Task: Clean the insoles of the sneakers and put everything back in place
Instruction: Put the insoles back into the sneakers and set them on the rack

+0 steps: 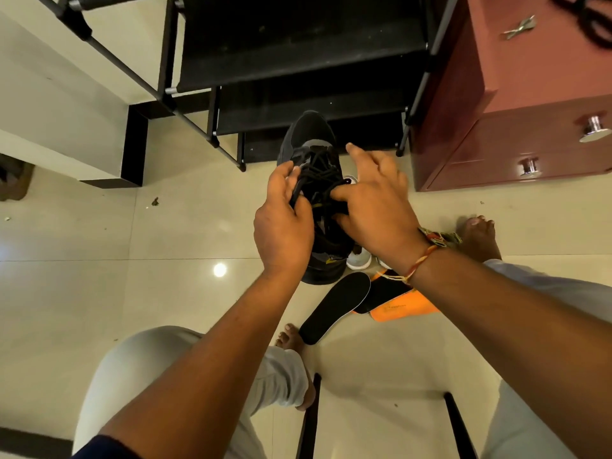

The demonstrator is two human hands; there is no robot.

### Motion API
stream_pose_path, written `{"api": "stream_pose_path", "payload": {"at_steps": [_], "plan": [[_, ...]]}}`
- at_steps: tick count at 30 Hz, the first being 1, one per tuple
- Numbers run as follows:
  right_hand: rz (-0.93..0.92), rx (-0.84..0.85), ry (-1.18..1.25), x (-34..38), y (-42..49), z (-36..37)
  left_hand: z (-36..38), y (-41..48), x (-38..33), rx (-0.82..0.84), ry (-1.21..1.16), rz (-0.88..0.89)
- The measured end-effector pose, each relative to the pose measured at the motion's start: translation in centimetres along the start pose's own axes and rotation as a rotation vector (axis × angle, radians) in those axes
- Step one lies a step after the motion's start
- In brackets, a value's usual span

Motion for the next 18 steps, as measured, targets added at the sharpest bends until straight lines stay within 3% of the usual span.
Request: {"api": "stream_pose_path", "payload": {"at_steps": [7,14,18], "plan": [[-0.024,-0.071,-0.069,-0.4,0.0,0.7,0.5,-0.7,-0.4,0.07,-0.02,0.084],[-0.101,-0.113,0.228,-0.4,0.8,0.2,-0.1,0.8,1.1,-0.024,0.022,-0.004],[-0.065,-0.207,0.38,-0.5,1.0,0.1,0.0,0.8,1.2,0.044,0.032,0.035]]}}
Point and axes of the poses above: each hand's wrist, its own y-axis towards the middle knuckle, its own z-axis out of the palm, x = y × z, the point moved 1 cm from there along y, towards the middle knuckle, and after that the axes turned 2 degrees about -x, right-handed, at the moved point
